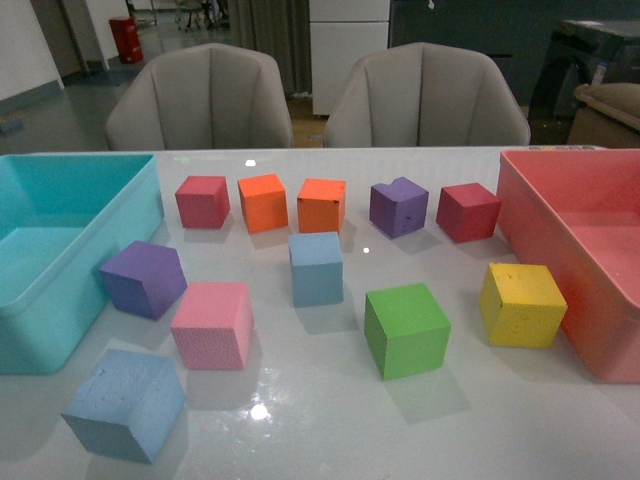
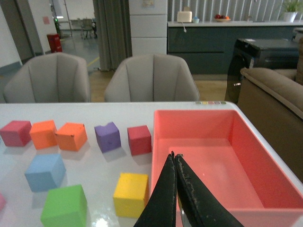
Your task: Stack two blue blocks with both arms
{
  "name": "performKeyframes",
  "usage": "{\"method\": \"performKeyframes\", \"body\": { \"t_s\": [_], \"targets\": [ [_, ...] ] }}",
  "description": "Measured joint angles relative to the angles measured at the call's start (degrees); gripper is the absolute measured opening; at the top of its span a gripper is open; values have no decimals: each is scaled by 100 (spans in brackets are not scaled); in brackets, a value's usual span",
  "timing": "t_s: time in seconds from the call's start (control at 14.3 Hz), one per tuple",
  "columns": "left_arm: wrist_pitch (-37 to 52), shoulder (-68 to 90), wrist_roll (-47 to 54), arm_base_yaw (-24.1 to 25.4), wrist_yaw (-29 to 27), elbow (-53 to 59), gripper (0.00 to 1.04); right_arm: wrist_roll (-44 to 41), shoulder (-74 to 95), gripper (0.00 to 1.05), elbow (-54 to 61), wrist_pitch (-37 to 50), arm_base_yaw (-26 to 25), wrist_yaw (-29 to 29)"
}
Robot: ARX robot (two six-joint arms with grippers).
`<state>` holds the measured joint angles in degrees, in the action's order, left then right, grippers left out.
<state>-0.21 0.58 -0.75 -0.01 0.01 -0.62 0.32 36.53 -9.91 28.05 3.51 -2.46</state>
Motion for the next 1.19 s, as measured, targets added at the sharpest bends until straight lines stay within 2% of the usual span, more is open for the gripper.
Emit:
{"method": "performKeyframes", "body": {
  "t_s": [0.07,0.14,0.28,0.49,1.19],
  "targets": [
    [4,0,-2,0,-2,0,98,-13,-162,2,208,-131,-345,190],
    [0,0,0,0,-7,0,98,-13,-282,2,339,-219,-387,190],
    [2,0,0,0,-2,0,98,-15,-691,2,463,-343,-352,238],
    [2,0,-2,0,-2,0,98,-15,-1958,2,925,-1097,-352,238],
    [2,0,0,0,-2,0,98,-15,-2553,2,925,-1690,-352,238]
  ]
}}
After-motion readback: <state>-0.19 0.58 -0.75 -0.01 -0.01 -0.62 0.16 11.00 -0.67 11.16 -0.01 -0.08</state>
